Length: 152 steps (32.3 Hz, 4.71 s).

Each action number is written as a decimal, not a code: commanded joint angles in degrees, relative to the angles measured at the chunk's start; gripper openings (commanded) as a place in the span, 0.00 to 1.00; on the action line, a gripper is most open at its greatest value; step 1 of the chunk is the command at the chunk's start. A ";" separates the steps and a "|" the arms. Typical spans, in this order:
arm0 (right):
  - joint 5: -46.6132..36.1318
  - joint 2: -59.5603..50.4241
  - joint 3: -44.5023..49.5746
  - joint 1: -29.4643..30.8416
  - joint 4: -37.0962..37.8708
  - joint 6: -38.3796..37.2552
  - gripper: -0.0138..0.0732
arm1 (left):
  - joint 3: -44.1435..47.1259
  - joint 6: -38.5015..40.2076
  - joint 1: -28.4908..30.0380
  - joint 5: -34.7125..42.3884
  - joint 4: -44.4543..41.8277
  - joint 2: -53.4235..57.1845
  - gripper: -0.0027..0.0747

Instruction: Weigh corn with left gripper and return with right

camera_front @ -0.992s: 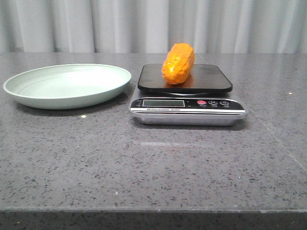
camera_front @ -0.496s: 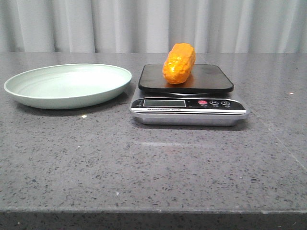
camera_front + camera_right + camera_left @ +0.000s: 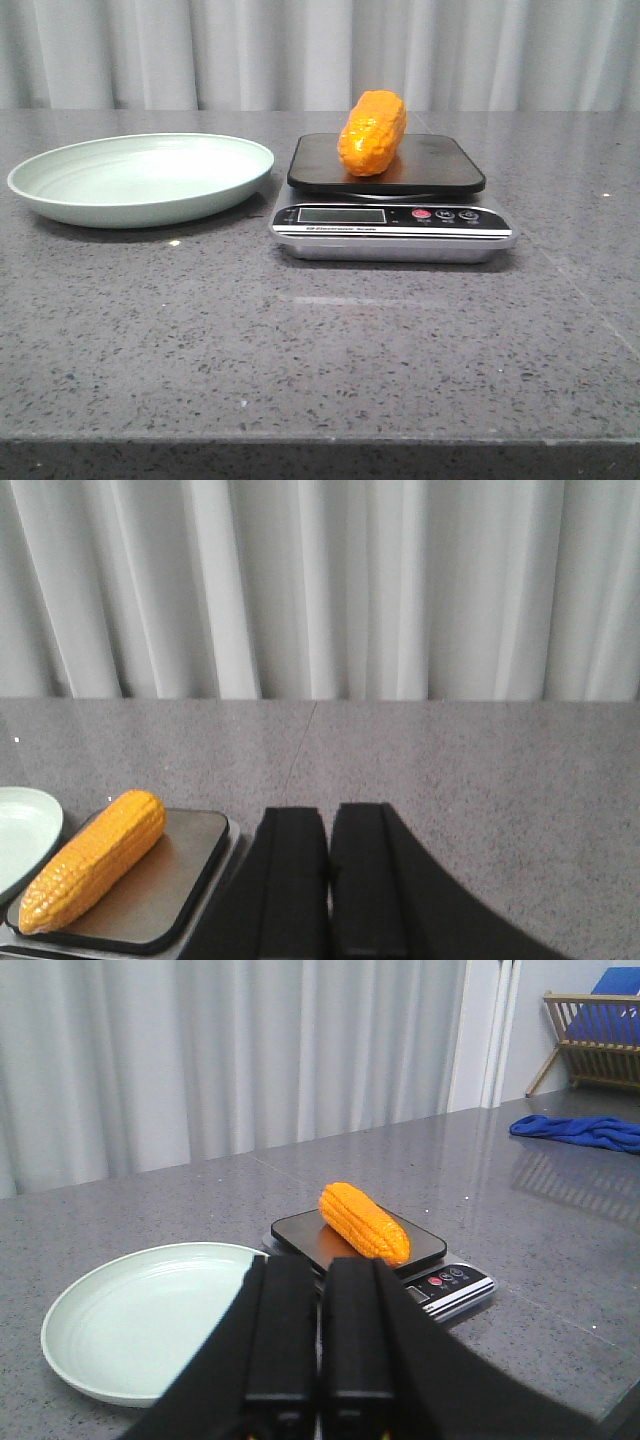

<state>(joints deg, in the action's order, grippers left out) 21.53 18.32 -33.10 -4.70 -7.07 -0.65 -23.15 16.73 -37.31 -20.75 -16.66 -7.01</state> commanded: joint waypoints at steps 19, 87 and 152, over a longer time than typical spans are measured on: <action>-2.00 26.58 -7.75 -17.22 -13.28 -2.27 0.82 | -1.56 0.00 -0.42 4.36 -0.32 -0.77 0.20; 32.27 97.09 -83.19 -41.88 13.70 -31.33 0.38 | -1.56 0.00 -0.42 4.36 -0.32 -0.77 0.20; 4.09 16.09 -7.62 -30.11 6.35 -3.80 0.82 | -1.56 0.00 -0.42 4.27 -0.32 -0.77 0.20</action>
<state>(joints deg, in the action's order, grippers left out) 32.47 39.75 -43.28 -35.04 -0.78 -5.14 -23.15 16.73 -37.31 -20.75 -16.66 -7.01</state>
